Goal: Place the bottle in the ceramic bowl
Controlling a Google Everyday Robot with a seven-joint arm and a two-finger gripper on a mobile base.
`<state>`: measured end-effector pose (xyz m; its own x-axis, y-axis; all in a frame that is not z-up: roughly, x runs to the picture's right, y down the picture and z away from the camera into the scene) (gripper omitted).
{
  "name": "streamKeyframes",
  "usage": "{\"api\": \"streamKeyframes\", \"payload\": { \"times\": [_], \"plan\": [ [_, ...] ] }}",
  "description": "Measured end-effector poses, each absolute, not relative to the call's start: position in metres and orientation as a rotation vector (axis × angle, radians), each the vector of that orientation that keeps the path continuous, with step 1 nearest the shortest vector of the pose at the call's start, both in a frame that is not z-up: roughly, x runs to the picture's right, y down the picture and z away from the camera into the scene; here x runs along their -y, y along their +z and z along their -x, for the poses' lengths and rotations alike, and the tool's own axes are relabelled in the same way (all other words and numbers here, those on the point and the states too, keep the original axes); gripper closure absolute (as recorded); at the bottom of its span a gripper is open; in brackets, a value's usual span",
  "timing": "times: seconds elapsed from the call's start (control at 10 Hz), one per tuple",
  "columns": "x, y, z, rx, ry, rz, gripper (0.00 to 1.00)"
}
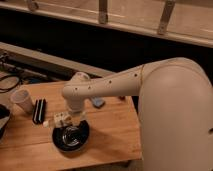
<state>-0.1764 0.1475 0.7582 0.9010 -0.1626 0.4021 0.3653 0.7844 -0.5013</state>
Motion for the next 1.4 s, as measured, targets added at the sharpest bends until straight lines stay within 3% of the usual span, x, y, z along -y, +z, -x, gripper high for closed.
{"api": "streamKeyframes", "payload": {
  "times": [0.1, 0.4, 0.6, 0.7, 1.4],
  "plan": [
    [-0.148, 0.759, 0.180, 0.346, -0.301, 0.609, 0.77],
    [-0.151, 0.758, 0.176, 0.340, -0.294, 0.612, 0.70],
    [-0.153, 0.756, 0.183, 0.340, -0.302, 0.612, 0.54],
    [-0.154, 0.756, 0.185, 0.338, -0.304, 0.614, 0.51],
    [-0.161, 0.752, 0.186, 0.323, -0.315, 0.622, 0.51]
  ]
}}
